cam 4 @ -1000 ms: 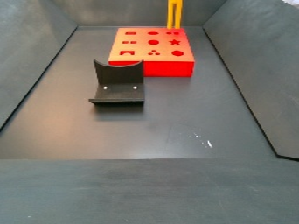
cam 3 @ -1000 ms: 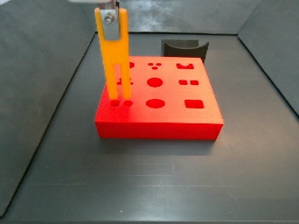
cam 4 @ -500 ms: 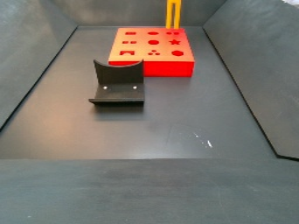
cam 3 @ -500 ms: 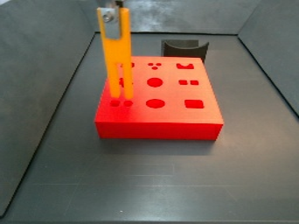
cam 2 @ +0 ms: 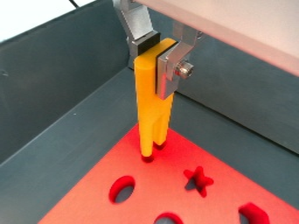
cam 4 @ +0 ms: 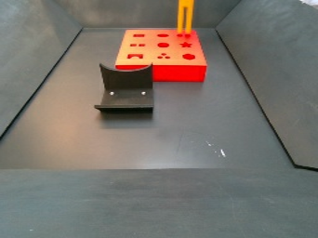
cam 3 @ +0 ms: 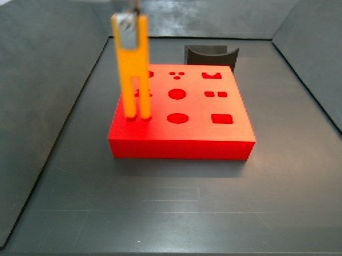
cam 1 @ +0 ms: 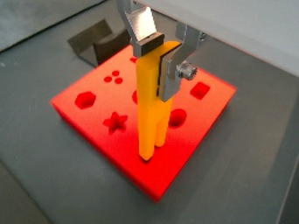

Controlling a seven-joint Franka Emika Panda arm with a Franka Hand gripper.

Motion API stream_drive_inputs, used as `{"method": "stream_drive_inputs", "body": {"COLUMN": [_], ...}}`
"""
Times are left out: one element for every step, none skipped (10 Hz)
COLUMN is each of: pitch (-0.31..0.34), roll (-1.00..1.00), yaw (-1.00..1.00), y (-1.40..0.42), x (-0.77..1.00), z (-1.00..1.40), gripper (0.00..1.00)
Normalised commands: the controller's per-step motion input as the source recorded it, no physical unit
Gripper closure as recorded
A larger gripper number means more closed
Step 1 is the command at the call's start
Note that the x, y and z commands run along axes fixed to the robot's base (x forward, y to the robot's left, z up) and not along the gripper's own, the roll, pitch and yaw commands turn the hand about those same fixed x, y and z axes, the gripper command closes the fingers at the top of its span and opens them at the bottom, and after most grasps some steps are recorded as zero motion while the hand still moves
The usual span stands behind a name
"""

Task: Insert the square-circle object.

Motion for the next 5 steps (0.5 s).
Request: {"method": "stream_drive_inputs", "body": {"pitch": [-0.049,-0.039,-0.016,0.01,0.067], "roll": [0.17,0.04,-0.04,0.0,-0.01], "yaw": [0.3,0.27,0.25,0.17,0.06], "y": [-0.01,0.0,0.0,-0.03,0.0], "x": [-0.35,-0.26,0.0,0.27,0.4], "z": [-0.26,-0.03,0.0,0.0,0.0], "gripper": [1.0,1.0,1.0,1.0,1.0]}}
